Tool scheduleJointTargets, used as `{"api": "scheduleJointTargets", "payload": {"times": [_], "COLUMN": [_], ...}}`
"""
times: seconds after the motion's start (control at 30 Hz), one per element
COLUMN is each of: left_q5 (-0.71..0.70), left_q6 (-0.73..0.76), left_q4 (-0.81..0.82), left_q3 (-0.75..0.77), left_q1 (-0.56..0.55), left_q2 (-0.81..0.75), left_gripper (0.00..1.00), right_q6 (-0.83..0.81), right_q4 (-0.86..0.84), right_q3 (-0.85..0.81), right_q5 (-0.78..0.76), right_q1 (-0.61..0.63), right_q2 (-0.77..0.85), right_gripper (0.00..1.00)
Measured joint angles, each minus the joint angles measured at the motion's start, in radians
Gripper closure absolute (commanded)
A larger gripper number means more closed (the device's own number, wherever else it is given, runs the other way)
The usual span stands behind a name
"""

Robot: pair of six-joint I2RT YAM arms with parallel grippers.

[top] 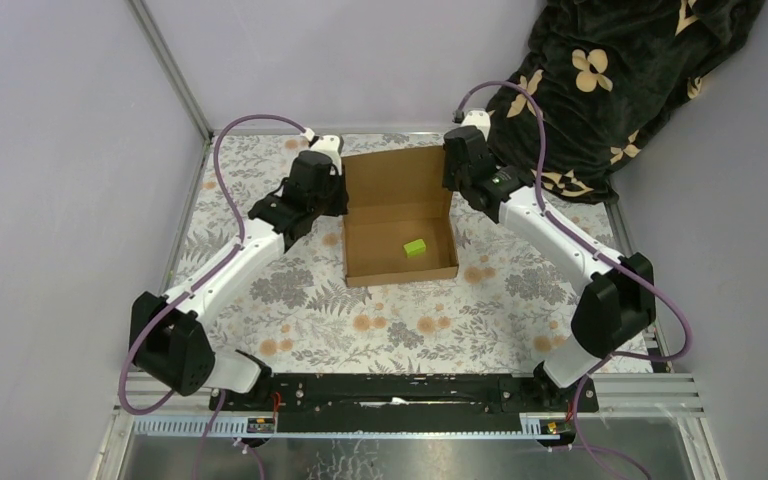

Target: Fold the paper box

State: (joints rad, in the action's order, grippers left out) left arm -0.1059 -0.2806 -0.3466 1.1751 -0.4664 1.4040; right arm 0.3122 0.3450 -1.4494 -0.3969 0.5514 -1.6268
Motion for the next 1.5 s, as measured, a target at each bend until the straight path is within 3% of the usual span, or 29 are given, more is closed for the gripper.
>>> {"api": "scheduleJointTargets", "payload": {"times": [0.47, 1.03, 1.23, 1.37, 1.5], "left_q5": [-0.034, -0.095, -0.146, -0.173, -0.191], "left_q6": [-0.021, -0.058, -0.097, -0.134, -0.164], "left_q4": [0.021, 0.116, 0.188, 0.224, 0.245], "left_q3": [-0.083, -0.333, -0.465, -0.530, -0.557], "left_q1": [-0.041, -0.148, -0.218, -0.247, -0.263], "left_q2": [-0.048, -0.179, -0.206, -0.205, -0.205], "left_gripper": [0.74, 0.73, 0.68, 0.58, 0.43], "right_q6": [0.036, 0.063, 0.081, 0.090, 0.093], "right_q4": [-0.071, -0.253, -0.306, -0.312, -0.315], "right_q3": [0.121, 0.517, 0.635, 0.689, 0.718], "right_q5": [-0.014, -0.068, -0.085, -0.084, -0.080], "right_q1": [0.018, 0.107, 0.144, 0.164, 0.176], "right_q2": [0.064, 0.251, 0.265, 0.265, 0.265], "right_gripper": [1.00, 1.00, 1.00, 1.00, 0.89]}}
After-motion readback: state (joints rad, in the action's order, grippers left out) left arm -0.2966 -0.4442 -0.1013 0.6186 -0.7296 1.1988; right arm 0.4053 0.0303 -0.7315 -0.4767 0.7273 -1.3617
